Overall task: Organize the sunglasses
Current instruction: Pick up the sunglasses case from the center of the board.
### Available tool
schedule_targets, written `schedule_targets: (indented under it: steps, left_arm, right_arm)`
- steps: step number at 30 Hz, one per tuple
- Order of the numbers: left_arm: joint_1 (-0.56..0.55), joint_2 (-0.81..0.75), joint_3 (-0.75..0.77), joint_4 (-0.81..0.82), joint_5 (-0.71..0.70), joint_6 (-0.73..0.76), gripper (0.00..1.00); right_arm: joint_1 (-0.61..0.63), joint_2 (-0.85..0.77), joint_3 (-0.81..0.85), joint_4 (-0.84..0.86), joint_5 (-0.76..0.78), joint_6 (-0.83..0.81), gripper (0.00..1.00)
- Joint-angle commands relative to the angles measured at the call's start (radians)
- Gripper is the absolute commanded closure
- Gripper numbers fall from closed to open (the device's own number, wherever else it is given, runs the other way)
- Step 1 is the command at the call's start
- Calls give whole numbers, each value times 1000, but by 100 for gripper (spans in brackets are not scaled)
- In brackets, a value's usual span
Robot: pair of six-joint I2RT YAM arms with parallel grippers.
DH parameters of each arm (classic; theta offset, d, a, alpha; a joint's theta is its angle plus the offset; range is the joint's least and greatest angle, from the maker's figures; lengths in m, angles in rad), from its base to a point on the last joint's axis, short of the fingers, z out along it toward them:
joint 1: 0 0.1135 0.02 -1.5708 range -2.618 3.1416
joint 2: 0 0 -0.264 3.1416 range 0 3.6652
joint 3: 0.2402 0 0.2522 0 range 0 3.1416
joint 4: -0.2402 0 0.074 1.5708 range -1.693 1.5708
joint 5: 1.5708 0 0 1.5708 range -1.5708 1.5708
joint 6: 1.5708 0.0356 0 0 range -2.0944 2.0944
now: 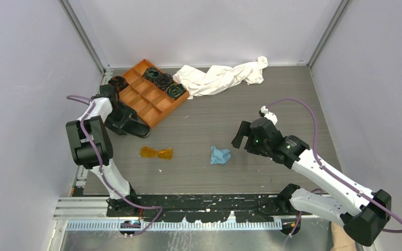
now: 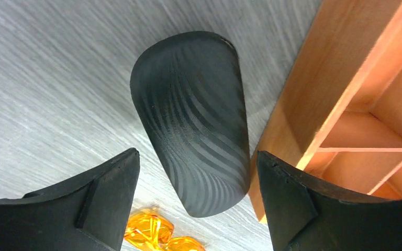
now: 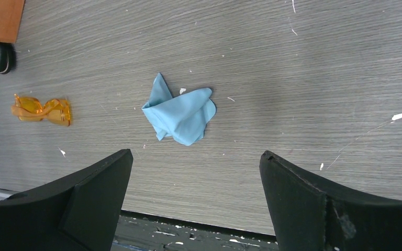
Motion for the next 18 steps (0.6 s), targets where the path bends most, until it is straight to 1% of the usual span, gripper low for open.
schedule_targets:
  steps: [1,5,8,11,15,18]
  left_arm:
    - [1,1,-3,88,50,-20,17]
    - [2,53,14,63,48,-17,19]
    - [1,97,28,46,65,-16,26]
    - [1,120,36,22,54,-16,31]
    - [1,91,50,-25,42,-14,45]
    - [-1,2,55,-46,63,7,56]
  right_arm:
    - [4,-4,6,4,15,22,3]
    - [4,8,4,18,6,29,3]
    - [4,13,3,23,-2,31,3]
    - [4,9,1,19,0,32,3]
    - [4,-3,-4,15,7,36,3]
    - [4,-8,-1,8,7,35,3]
